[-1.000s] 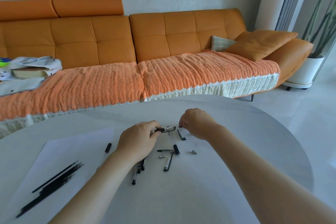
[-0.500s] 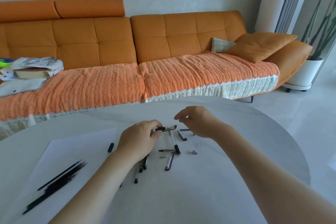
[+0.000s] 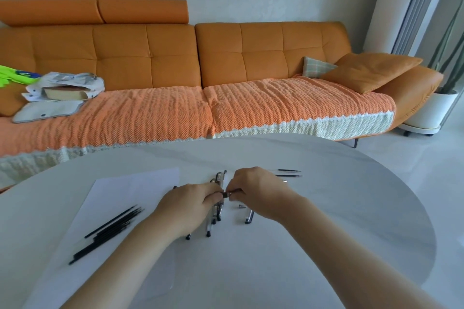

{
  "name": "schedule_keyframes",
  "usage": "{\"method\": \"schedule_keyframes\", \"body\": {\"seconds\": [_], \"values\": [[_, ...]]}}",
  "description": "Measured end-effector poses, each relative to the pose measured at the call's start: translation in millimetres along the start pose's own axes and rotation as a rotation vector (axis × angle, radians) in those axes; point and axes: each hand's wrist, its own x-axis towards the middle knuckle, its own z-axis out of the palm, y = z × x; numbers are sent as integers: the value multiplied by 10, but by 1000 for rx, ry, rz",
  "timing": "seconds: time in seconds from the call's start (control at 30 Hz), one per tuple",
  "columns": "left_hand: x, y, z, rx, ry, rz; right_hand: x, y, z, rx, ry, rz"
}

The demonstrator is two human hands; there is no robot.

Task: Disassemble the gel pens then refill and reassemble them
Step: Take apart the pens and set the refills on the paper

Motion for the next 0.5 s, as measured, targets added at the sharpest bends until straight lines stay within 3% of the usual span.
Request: {"method": "schedule_keyframes", "body": {"seconds": [0.23, 0.5], "values": [[65, 12, -58, 282, 95, 168, -9, 71, -39, 49, -42, -21], [108, -6, -87, 175, 23, 201, 7, 70, -70, 126, -73, -6]]}}
